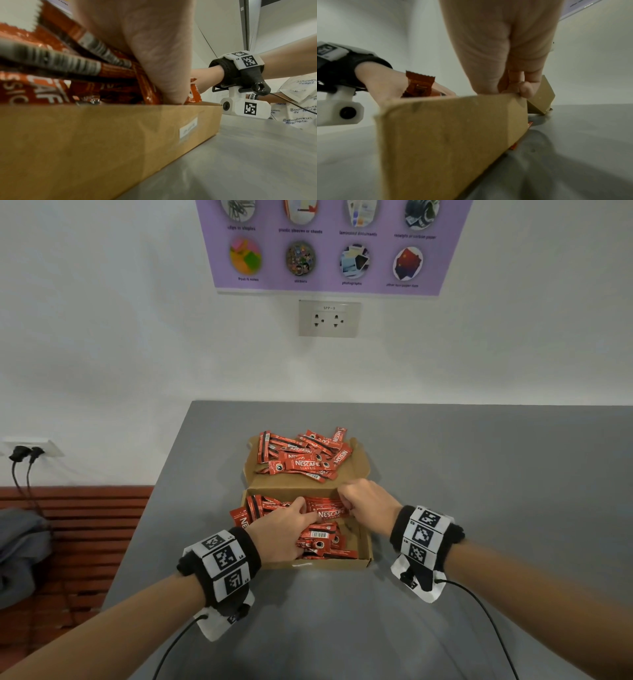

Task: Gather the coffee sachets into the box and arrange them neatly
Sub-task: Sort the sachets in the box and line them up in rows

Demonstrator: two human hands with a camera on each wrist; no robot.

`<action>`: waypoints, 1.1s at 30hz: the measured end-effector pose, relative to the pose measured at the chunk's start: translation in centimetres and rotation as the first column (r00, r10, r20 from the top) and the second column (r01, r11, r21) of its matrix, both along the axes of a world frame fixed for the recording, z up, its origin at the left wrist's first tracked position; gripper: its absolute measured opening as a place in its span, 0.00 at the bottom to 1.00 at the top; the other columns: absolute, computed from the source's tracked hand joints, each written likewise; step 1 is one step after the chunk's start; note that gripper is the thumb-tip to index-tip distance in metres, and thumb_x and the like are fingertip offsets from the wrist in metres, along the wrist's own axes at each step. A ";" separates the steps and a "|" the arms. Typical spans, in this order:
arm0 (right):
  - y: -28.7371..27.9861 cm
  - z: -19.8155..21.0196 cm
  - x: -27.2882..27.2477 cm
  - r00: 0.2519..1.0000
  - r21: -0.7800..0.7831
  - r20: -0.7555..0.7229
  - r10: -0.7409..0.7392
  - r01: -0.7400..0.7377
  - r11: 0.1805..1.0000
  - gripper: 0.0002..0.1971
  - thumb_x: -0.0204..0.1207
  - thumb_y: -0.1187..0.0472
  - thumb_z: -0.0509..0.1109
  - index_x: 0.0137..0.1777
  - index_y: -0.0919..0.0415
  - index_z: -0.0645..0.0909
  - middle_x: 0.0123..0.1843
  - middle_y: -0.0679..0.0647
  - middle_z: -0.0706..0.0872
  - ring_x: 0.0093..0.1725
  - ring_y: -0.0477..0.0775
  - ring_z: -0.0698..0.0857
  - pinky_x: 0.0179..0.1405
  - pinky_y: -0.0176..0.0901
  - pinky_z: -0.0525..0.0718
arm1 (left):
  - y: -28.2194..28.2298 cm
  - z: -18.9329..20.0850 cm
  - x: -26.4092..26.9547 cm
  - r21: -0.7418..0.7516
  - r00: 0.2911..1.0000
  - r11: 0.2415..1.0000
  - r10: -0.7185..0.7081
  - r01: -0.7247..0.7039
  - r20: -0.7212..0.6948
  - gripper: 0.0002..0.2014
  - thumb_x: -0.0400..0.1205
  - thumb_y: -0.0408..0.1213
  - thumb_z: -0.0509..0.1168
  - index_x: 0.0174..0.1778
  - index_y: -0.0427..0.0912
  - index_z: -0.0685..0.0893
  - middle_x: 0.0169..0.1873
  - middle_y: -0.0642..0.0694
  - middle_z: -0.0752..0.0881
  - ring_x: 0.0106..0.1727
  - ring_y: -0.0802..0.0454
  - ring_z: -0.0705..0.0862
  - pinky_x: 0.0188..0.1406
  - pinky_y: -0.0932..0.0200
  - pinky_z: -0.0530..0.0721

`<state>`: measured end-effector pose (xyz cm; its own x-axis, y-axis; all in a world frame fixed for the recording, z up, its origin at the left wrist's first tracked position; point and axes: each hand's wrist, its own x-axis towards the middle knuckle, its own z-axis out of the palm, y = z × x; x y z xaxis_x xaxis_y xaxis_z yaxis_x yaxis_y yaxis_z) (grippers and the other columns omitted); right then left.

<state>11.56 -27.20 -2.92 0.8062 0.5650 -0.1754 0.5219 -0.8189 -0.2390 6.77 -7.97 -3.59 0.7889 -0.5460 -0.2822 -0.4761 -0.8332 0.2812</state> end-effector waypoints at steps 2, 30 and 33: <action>-0.1 -0.1 0.1 1.000 0.021 -0.021 -0.008 0.009 1.000 0.12 0.71 0.78 0.59 0.35 0.61 0.70 0.44 0.61 0.83 0.38 0.54 0.75 0.32 0.40 0.68 | -0.1 0.1 0.0 0.004 1.000 1.000 0.000 0.000 0.005 0.30 0.80 0.42 0.66 0.78 0.47 0.63 0.69 0.45 0.68 0.64 0.49 0.78 0.70 0.58 0.71; -0.2 2.4 0.0 1.000 0.068 0.008 0.028 -0.028 0.997 0.05 0.75 0.59 0.71 0.40 0.52 0.77 0.41 0.43 0.79 0.42 0.43 0.76 0.46 0.40 0.72 | 0.3 0.0 -0.4 -0.107 0.998 0.994 0.017 -0.011 0.057 0.27 0.80 0.44 0.66 0.74 0.45 0.68 0.67 0.45 0.70 0.58 0.49 0.82 0.65 0.59 0.77; -0.5 2.0 -0.4 0.999 0.100 -0.029 0.038 -0.035 0.994 0.04 0.76 0.60 0.70 0.44 0.53 0.77 0.42 0.44 0.80 0.41 0.43 0.78 0.44 0.39 0.76 | 0.3 0.2 -0.6 -0.139 0.997 0.990 0.013 -0.002 0.075 0.26 0.79 0.44 0.67 0.73 0.44 0.70 0.68 0.45 0.69 0.57 0.50 0.82 0.64 0.61 0.77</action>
<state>11.14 -27.70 -0.91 0.7798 0.6099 -0.1415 0.5422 -0.7708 -0.3345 6.18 -7.66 -3.38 0.8094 -0.5694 -0.1436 -0.4940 -0.7925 0.3576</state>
